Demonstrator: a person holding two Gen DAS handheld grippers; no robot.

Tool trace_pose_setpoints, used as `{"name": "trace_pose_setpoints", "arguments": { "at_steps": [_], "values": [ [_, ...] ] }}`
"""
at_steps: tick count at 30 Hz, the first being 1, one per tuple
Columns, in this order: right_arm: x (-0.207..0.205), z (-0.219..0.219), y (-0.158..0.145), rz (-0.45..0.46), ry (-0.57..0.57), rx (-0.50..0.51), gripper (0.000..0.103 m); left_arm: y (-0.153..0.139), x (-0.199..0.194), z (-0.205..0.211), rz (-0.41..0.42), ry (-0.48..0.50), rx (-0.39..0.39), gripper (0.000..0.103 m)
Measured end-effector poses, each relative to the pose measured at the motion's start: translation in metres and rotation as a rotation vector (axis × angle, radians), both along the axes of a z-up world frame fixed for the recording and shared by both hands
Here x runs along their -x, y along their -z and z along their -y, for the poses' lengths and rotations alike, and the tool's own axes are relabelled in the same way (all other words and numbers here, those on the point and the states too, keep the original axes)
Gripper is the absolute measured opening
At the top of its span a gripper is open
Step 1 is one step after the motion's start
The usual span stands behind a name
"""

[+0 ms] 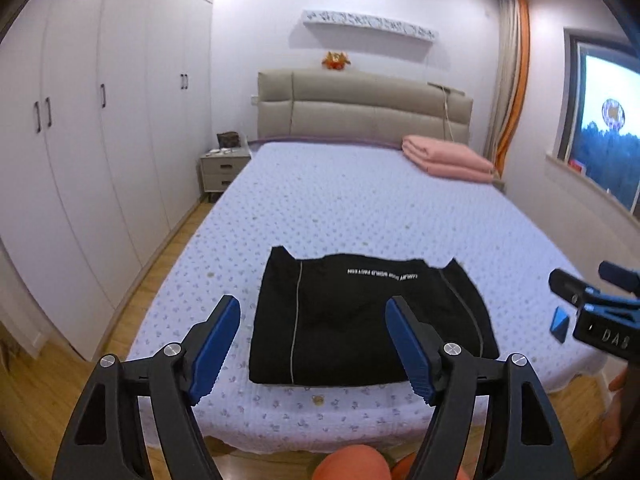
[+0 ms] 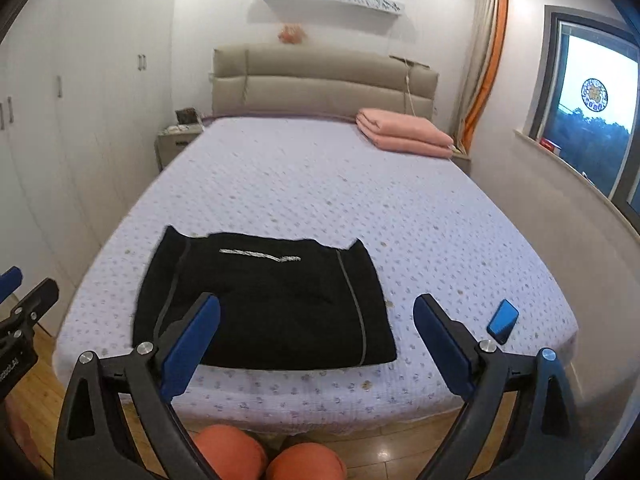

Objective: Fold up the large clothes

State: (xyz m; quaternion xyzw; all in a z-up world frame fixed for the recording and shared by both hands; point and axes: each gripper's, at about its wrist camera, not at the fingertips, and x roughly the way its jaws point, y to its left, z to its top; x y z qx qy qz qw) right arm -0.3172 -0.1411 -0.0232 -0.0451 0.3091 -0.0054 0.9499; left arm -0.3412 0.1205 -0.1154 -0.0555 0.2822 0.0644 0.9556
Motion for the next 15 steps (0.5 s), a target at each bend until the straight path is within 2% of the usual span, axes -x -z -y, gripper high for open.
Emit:
{"name": "trace_pose_setpoints", "arguments": {
  "at_steps": [6,15],
  "values": [
    [0.027,-0.015,-0.018,0.053,-0.012,0.023,0.1,-0.018,0.029,-0.006,0.056,-0.016,0.025,0.077],
    [0.034,-0.01,-0.018,0.043,-0.011,-0.009,0.101,-0.023,0.036,0.01,0.066,0.003,0.024,0.077]
  ]
}}
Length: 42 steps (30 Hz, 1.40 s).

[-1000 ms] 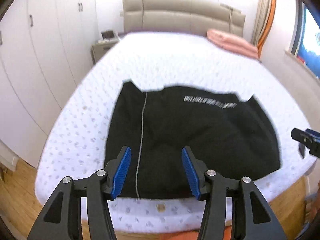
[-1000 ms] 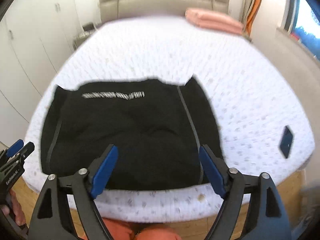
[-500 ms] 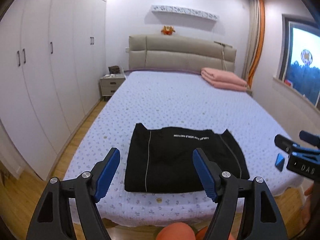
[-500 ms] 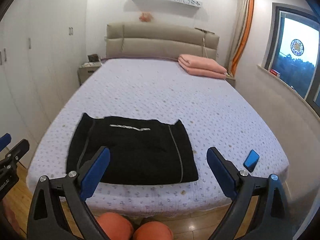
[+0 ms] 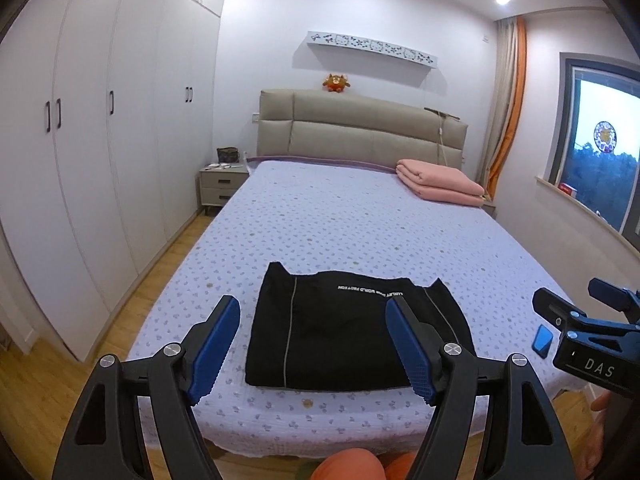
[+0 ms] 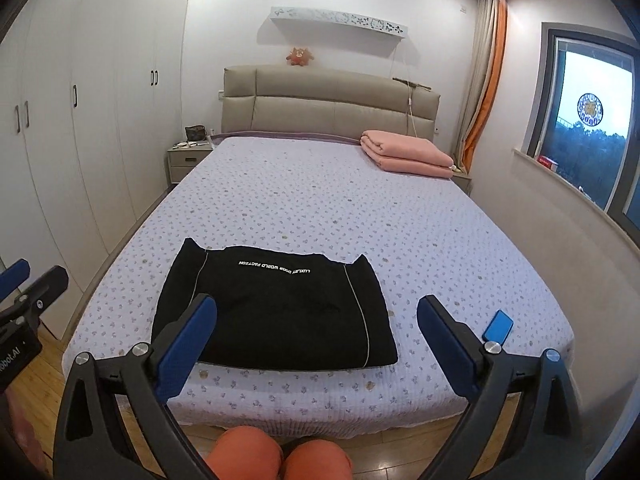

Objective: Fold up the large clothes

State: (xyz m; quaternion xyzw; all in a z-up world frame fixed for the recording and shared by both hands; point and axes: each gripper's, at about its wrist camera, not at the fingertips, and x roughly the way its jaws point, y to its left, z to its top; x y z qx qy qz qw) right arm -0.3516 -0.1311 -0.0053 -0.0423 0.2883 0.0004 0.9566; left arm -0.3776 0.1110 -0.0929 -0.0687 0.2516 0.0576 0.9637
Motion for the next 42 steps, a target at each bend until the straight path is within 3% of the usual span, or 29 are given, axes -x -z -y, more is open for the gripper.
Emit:
{"name": "trace_pose_setpoints", "arguments": {
  "at_steps": [15,25,33,42],
  "values": [
    [-0.069,0.044,0.037,-0.074,0.069,-0.11,0.101,0.028,-0.07,0.029,-0.046,-0.031,-0.056,0.077],
    [-0.106,0.082,0.073,-0.167,0.118,-0.182,0.101,0.059,-0.112,0.057,-0.118,0.024,-0.089,0.077],
    [-0.108,0.095,0.077,-0.181,0.124,-0.215,0.101,0.066,-0.118,0.067,-0.146,0.046,-0.117,0.077],
    [-0.098,0.09,0.064,-0.163,0.096,-0.2,0.101,0.052,-0.107,0.071,-0.126,0.053,-0.134,0.077]
  ]
}}
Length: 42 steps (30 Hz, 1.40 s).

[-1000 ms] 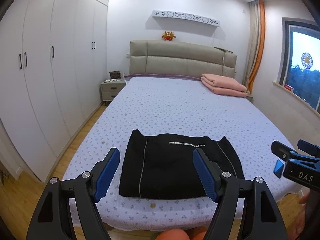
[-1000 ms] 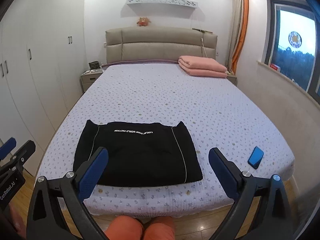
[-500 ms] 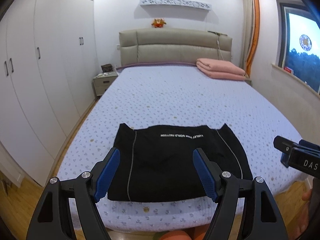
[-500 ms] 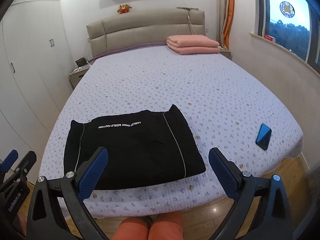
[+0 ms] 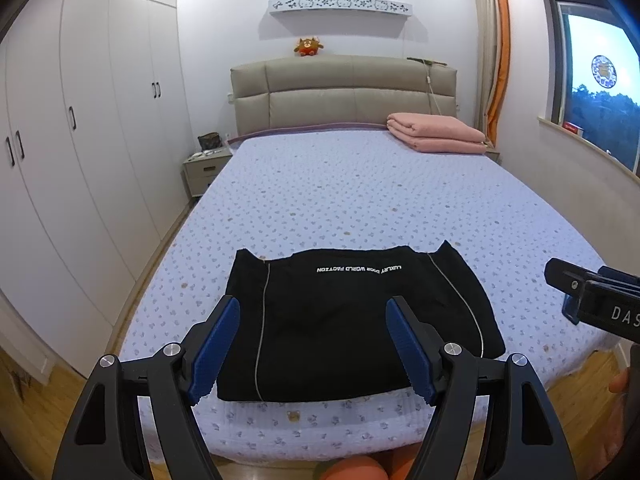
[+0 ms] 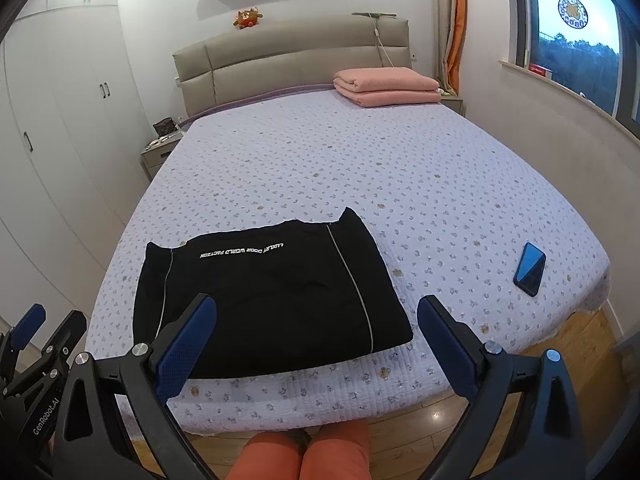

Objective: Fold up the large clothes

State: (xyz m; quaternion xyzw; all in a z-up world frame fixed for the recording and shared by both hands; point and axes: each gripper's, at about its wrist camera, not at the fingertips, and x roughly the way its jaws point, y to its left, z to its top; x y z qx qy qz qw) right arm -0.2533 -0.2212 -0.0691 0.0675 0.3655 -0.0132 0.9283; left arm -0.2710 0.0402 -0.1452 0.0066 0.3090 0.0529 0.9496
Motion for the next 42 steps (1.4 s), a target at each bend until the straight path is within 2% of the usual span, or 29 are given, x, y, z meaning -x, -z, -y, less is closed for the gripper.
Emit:
{"name": "trace_pose_setpoints", "arguments": {
  "at_steps": [19,33,37,42],
  "values": [
    [0.021,-0.018,-0.018,0.034,-0.044,0.027,0.101,-0.014,0.018,0.0,0.026,-0.001,-0.019,0.077],
    [0.021,-0.02,-0.016,0.027,-0.055,0.027,0.101,-0.012,0.02,0.0,0.02,-0.001,-0.019,0.077],
    [0.022,-0.022,-0.016,0.025,-0.062,0.031,0.101,-0.012,0.02,-0.004,0.012,-0.006,0.004,0.077],
    [0.024,-0.023,-0.015,0.025,-0.066,0.034,0.101,-0.013,0.024,-0.007,0.058,-0.046,-0.029,0.077]
  ]
}}
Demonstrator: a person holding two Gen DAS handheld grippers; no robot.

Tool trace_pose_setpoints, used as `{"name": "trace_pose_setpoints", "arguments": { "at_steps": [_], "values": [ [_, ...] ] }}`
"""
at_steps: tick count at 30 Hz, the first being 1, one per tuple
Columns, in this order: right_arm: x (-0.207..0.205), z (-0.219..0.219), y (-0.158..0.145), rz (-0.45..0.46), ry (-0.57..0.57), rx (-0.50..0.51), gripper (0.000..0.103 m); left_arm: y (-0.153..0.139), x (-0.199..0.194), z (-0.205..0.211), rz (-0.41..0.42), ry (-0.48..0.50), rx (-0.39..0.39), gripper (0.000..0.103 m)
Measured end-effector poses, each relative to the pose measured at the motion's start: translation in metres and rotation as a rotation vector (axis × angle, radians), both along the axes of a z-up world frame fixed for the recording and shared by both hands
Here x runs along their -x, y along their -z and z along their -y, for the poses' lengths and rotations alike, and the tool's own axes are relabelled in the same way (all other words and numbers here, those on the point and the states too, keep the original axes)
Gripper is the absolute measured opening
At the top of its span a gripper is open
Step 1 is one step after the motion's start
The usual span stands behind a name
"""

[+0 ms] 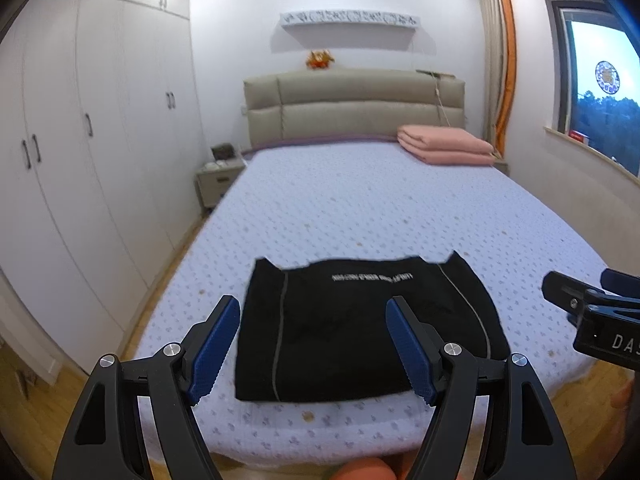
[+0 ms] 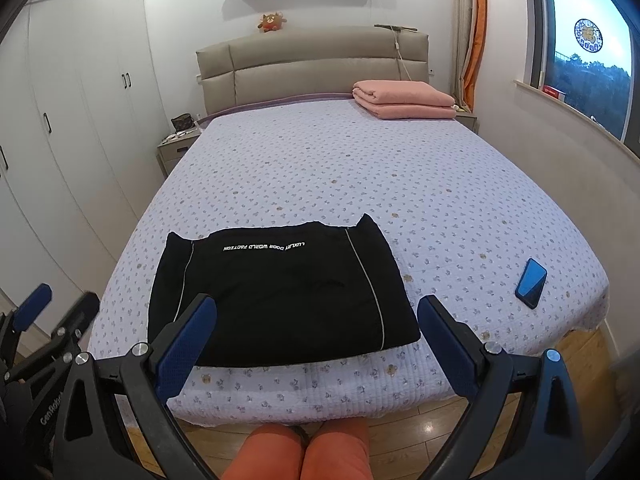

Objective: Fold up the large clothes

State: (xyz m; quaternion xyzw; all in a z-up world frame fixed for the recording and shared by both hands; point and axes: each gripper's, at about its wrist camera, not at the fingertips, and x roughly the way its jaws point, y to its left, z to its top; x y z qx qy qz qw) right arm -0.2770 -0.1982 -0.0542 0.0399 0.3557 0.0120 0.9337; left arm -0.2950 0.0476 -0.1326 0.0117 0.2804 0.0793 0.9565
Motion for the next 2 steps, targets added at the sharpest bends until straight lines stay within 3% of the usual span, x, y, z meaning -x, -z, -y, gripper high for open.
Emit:
{"name": "trace_pose_setpoints", "arguments": {
  "at_steps": [2],
  "values": [
    [0.0,-0.0001,0.0004,0.001,0.001,0.002,0.101,-0.0002,0.0005,-0.0009,-0.002,0.004,-0.002,0.077]
  ]
}}
